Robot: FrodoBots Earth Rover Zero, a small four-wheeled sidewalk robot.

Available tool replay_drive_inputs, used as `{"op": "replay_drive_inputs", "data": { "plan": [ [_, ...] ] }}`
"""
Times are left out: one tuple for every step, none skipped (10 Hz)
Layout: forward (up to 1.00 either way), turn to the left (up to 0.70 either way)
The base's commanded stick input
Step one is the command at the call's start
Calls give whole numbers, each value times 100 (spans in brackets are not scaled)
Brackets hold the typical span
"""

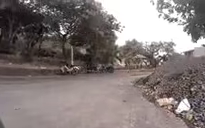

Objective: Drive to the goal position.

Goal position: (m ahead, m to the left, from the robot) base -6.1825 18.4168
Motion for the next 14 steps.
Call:
{"op": "replay_drive_inputs", "data": {
  "plan": [
    [47, 15],
    [70, 0],
    [70, 0],
    [70, 0],
    [70, 0],
    [70, 0],
    [70, 0],
    [70, 0],
    [70, 0],
    [70, 0],
    [70, 0],
    [70, 0],
    [70, 27],
    [70, 27]
  ]
}}
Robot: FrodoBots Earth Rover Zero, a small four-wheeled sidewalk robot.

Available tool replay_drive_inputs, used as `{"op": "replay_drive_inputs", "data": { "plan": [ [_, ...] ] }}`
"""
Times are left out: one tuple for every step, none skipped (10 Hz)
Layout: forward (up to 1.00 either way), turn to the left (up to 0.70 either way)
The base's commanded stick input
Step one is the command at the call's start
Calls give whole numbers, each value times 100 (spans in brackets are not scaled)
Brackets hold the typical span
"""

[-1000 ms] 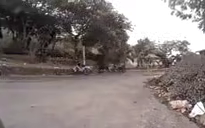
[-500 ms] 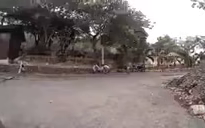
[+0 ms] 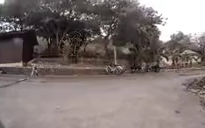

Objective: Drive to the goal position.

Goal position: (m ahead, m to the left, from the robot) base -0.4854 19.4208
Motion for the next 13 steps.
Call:
{"op": "replay_drive_inputs", "data": {
  "plan": [
    [70, 27],
    [70, 27],
    [70, 24],
    [70, 13],
    [70, 1],
    [42, 0],
    [11, 0],
    [0, 0],
    [0, 0],
    [0, 7],
    [0, 27],
    [70, 27],
    [70, 27]
  ]
}}
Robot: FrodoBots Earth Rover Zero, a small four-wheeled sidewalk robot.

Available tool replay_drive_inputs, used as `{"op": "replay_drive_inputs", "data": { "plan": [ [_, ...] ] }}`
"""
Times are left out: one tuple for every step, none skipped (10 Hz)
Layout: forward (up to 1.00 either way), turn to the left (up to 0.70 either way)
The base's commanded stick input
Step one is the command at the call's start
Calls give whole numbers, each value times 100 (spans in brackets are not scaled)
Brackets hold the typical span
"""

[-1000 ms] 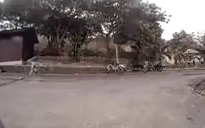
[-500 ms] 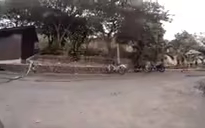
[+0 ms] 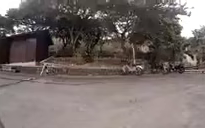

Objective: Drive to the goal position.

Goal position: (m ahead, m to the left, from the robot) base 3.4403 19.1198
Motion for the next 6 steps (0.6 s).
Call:
{"op": "replay_drive_inputs", "data": {
  "plan": [
    [70, 27],
    [70, 27],
    [70, 27],
    [70, 27],
    [70, 27],
    [70, 27]
  ]
}}
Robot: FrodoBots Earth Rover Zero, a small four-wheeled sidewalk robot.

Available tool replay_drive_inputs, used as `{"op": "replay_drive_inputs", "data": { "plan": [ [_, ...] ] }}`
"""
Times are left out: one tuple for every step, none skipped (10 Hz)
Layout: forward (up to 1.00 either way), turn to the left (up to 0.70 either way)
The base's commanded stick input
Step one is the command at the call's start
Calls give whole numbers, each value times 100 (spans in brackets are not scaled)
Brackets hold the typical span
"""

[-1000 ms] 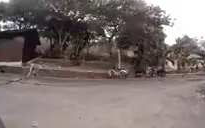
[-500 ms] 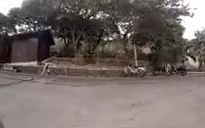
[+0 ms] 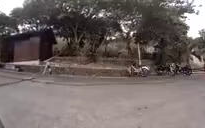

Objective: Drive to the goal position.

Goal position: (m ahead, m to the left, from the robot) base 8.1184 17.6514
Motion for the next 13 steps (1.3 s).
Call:
{"op": "replay_drive_inputs", "data": {
  "plan": [
    [70, 27],
    [70, 27],
    [70, 27],
    [70, 27],
    [70, 27],
    [70, 27],
    [13, 42],
    [42, 34],
    [70, 27],
    [70, 27],
    [70, 27],
    [70, 27],
    [70, 27]
  ]
}}
